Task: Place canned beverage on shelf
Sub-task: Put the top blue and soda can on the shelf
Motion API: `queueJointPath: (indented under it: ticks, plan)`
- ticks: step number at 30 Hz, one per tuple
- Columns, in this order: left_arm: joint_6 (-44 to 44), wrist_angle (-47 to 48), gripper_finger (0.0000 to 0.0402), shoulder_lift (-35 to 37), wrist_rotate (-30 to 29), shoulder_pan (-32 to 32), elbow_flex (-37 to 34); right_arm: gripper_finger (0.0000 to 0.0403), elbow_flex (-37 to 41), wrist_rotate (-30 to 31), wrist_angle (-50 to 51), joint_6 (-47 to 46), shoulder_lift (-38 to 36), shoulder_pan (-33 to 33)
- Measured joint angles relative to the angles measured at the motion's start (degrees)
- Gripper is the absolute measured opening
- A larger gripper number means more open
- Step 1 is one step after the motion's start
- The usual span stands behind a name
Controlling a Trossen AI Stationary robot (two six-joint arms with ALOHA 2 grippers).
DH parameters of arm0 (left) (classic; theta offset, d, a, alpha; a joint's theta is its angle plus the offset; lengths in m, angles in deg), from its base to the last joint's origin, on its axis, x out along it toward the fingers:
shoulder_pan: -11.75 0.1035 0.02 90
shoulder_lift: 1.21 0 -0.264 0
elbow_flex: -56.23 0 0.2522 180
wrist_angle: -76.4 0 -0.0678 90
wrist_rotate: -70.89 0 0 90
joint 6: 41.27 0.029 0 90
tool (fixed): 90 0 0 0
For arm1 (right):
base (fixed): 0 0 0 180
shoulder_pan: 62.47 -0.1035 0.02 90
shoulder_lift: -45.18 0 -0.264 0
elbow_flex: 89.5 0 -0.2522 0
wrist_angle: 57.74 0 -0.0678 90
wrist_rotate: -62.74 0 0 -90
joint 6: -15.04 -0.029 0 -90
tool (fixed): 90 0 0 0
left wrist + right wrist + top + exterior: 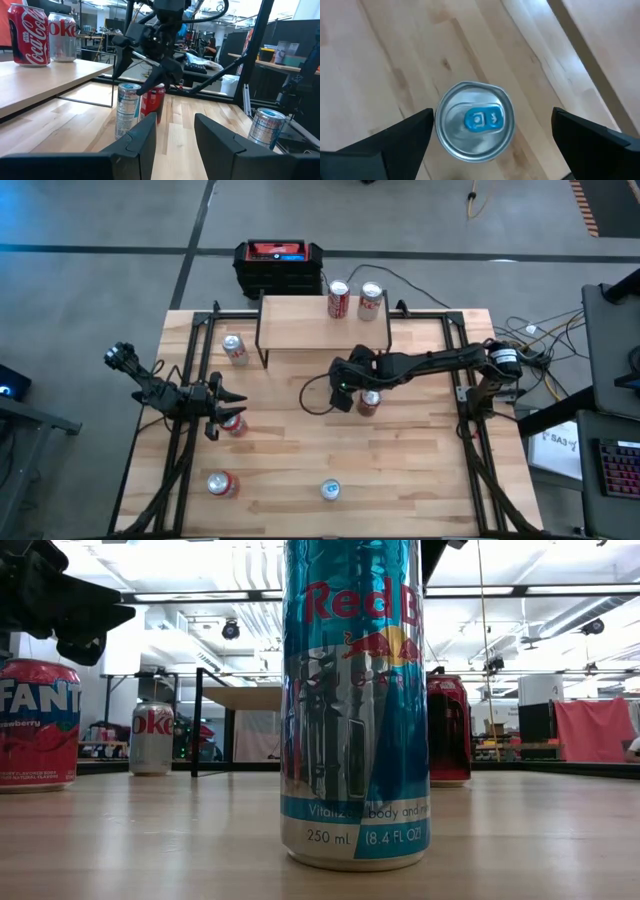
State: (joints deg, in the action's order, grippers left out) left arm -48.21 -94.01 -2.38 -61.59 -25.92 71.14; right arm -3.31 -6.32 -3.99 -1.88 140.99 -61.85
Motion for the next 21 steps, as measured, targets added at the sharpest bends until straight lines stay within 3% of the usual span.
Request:
queueJointPath:
  ticks: [7, 15, 21]
  plan:
    - [0.02, 0.00, 0.0118, 0.00, 0.02, 0.00, 0.00, 0.0382, 0.00, -0.94, 0.25, 0.24, 0.00, 0.98]
    - [0.02, -0.01, 0.0118, 0.00, 0.02, 0.00, 0.01, 0.0382, -1.47, -9.28, 3.95, 0.82, 0.00, 3.40]
    - [0.02, -0.01, 0.0118, 0.00, 0.01, 0.01, 0.01, 0.0382, -2.08, -10.16, 5.12, 0.32, 0.00, 4.06]
